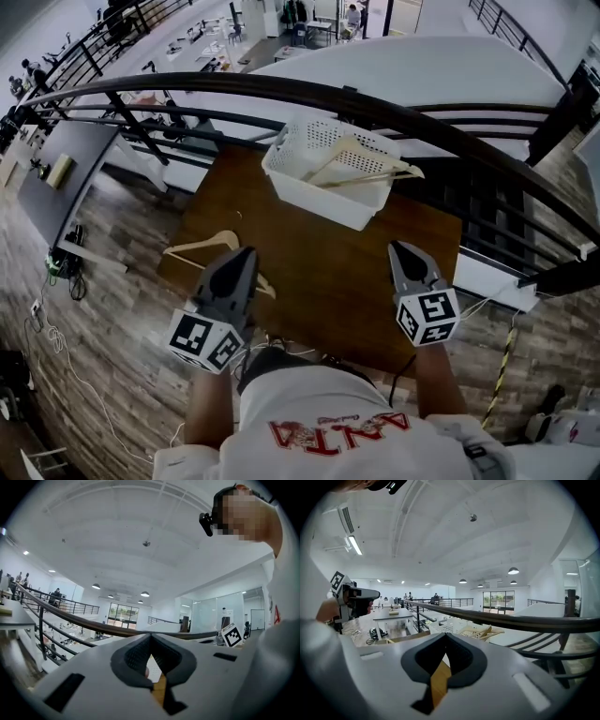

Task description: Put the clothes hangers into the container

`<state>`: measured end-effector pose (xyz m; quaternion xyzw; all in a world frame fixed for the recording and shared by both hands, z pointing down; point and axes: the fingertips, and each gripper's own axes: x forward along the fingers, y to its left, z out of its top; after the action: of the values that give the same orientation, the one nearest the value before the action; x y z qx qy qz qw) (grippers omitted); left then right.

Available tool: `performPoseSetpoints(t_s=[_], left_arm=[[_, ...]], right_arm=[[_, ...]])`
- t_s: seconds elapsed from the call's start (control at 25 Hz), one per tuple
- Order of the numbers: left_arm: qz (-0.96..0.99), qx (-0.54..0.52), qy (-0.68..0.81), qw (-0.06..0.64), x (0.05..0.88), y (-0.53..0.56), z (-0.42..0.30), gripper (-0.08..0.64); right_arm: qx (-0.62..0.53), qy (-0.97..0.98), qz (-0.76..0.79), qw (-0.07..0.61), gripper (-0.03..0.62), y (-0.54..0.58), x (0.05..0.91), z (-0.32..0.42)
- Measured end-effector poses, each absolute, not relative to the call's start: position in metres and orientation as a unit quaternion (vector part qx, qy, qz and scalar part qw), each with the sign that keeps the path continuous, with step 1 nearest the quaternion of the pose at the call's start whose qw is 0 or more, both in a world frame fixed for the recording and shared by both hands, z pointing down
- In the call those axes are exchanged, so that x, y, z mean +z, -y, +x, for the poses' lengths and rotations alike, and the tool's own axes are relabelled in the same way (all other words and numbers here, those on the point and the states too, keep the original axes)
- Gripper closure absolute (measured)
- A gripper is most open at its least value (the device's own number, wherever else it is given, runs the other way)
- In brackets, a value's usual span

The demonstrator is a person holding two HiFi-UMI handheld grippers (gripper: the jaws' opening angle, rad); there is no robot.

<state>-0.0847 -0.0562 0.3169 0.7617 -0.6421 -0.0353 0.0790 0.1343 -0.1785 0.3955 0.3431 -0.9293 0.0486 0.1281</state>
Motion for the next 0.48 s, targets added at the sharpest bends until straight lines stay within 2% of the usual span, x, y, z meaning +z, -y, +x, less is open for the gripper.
performPoseSetpoints(t_s=[0.16, 0.48], left_arm=[[0.737, -0.041, 0.669, 0.091, 0.325, 0.038, -0.098, 0.554], [0.694, -0.058, 0.712, 0.095, 0.338, 0.004, -0.175, 0.554]], right_arm=[[0.041, 0.939, 0.311, 0.142, 0.589, 0.174, 0.398, 0.113], [0.020, 0.952, 0.253, 0.170, 0.588, 0.161, 0.406, 0.022]])
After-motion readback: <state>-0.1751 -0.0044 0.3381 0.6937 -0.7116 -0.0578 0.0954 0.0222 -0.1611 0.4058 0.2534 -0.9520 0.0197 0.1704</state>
